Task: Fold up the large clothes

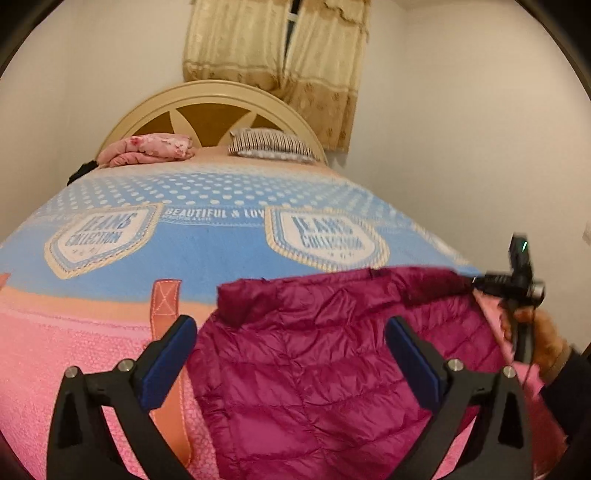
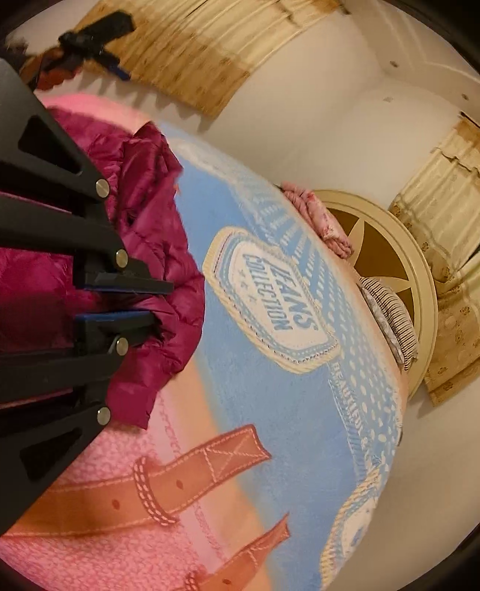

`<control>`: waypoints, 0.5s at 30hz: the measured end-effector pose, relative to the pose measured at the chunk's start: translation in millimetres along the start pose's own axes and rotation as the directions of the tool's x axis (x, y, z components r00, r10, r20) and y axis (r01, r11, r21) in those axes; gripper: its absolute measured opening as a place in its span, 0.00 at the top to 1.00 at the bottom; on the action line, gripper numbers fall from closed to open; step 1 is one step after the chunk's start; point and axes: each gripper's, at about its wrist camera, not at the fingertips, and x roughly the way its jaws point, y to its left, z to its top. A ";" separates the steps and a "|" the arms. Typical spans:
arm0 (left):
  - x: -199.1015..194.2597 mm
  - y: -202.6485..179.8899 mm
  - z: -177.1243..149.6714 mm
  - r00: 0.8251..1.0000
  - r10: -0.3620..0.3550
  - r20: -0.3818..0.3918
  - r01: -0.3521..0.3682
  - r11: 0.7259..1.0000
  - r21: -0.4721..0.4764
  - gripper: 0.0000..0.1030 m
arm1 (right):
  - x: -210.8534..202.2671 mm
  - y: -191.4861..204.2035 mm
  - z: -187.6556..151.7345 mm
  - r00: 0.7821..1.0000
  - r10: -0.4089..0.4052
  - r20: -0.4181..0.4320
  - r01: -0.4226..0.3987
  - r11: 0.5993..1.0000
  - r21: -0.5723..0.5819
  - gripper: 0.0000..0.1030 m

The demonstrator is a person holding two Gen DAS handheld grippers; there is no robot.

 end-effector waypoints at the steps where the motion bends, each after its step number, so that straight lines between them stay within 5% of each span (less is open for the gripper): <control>1: 5.7 -6.6 -0.2 1.000 0.002 -0.001 -0.002 1.000 0.018 0.00 | -0.1 1.9 -0.6 0.999 -0.034 0.007 0.034 0.999 -0.015 0.80; 5: 23.9 -31.3 2.4 0.999 -0.038 -0.018 0.038 0.999 0.031 0.00 | 0.4 8.0 1.5 0.997 -0.074 0.001 0.074 0.996 -0.053 0.55; 8: 45.3 -55.8 1.7 0.997 -0.001 -0.075 0.007 0.997 0.072 0.00 | -7.8 18.1 6.2 0.988 -0.153 0.020 0.154 0.983 -0.096 0.50; 11: 73.1 -67.5 -8.4 0.983 0.143 -0.115 -0.126 0.981 0.146 0.00 | -20.9 29.9 13.1 0.982 -0.180 0.064 0.187 0.972 -0.143 0.04; 15: 98.9 -53.5 -21.8 0.955 0.243 -0.169 -0.227 0.968 0.108 0.00 | -32.7 56.6 13.1 0.989 -0.132 0.074 0.145 0.964 -0.221 0.04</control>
